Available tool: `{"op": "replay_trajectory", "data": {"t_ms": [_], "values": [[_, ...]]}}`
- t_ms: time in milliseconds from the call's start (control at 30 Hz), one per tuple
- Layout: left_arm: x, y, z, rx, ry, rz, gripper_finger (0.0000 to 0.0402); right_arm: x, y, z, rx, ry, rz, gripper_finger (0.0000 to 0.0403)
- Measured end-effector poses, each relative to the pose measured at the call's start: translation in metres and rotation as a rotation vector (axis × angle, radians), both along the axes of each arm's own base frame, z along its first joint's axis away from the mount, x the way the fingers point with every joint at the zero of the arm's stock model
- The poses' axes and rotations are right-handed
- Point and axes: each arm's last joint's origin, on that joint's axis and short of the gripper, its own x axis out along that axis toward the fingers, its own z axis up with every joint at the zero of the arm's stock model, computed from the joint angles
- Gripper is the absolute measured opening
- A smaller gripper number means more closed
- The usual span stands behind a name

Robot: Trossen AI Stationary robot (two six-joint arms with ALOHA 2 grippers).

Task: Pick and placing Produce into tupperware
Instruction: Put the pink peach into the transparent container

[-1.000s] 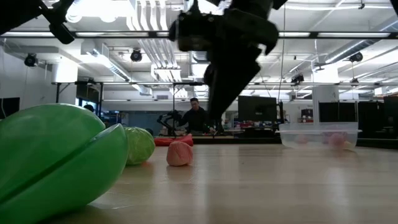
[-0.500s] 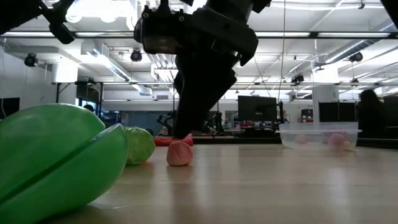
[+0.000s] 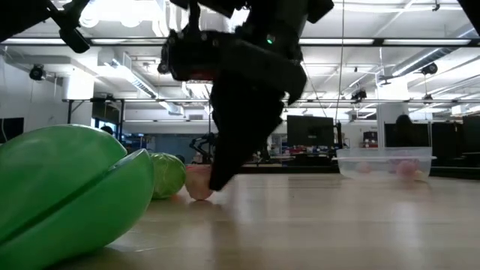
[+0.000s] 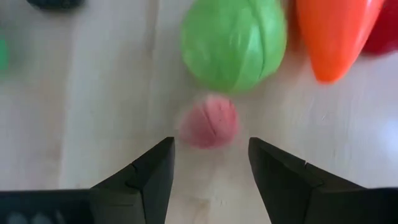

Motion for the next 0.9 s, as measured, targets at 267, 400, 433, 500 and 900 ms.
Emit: {"op": "replay_trajectory", "data": {"t_ms": [267,400,433,500,900], "values": [[0.0000,0.0000,0.0000,0.000,0.000,0.000,0.0192,-0.0015,-0.0006,-0.0019,-0.002,0.013,-0.019,0.0198],[0.0000,0.0000,0.0000,0.000,0.000,0.000,0.0192,-0.0009,-0.0008,-0.0019,-0.010,0.004,-0.023,0.0198],[0.0000,0.0000,0.0000,0.000,0.000,0.000,0.0192,-0.0006,-0.0007,-0.0018,-0.009,0.000,-0.023,0.0198],[0.0000,0.0000,0.0000,0.000,0.001,0.000,0.0192,0.0004,-0.0006,-0.0014,-0.006,-0.010,-0.024,0.0198],[0.0001,0.0000,-0.0001,0.001,0.001,0.000,0.0192,0.0051,-0.0002,-0.0002,0.007,-0.064,-0.027,0.0186]]}}
